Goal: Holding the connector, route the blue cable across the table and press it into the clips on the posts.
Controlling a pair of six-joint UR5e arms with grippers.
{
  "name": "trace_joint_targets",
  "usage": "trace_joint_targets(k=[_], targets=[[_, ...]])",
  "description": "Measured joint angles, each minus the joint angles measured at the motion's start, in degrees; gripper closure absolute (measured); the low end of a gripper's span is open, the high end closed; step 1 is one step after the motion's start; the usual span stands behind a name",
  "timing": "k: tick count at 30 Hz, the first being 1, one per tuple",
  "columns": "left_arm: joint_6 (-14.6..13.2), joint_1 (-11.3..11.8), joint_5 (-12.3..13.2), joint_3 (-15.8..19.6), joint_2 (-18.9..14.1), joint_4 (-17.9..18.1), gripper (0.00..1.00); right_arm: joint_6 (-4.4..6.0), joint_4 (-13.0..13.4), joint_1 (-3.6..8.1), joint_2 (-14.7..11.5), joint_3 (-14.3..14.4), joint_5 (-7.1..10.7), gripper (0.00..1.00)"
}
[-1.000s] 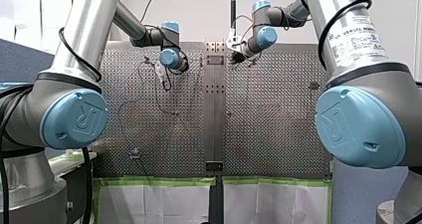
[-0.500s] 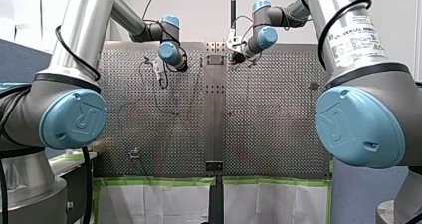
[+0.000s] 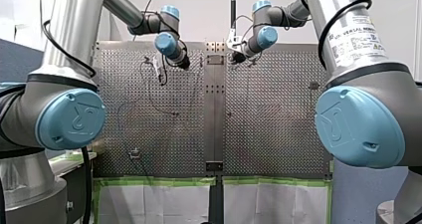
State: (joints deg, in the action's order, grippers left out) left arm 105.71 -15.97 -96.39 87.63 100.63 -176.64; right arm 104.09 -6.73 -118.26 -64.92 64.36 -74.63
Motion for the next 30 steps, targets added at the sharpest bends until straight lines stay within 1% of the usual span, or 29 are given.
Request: trace_joint_targets(k=[6, 9, 14, 18, 21, 25, 30], targets=[[0.15, -0.72, 0.08, 1.39, -2.49, -0.19, 0.0, -0.01, -0.02, 0.01, 0.0, 0.02, 0.0, 1.0], [0.09, -1.3, 0.43, 1.69, -4.04, -0.93, 0.0, 0.03, -0.07, 0.01, -0.01, 0.01, 0.0, 1.0], [-0.96, -2.81, 0.53, 1.8, -6.2, -3.35, 0.0, 0.07, -0.15, 0.01, -0.06, 0.01, 0.0, 1.0], [-1.86, -4.17, 0.34, 1.81, -6.96, -4.2, 0.0, 0.08, -0.19, 0.03, -0.06, -0.01, -0.06, 1.0], [-2.45, -5.51, -0.55, 1.78, -7.11, -3.95, 0.0, -0.01, -0.23, 0.22, -0.06, -0.02, -0.42, 1.0], [-2.61, -7.36, -2.25, 1.69, -6.99, -2.5, 0.0, -0.26, -0.38, 0.58, -0.05, -0.04, -1.1, 1.0], [-2.7, -9.66, -4.53, 1.19, -5.98, -1.34, 0.0, -0.71, -0.52, 0.84, -0.03, -0.01, -2.23, 1.0]])
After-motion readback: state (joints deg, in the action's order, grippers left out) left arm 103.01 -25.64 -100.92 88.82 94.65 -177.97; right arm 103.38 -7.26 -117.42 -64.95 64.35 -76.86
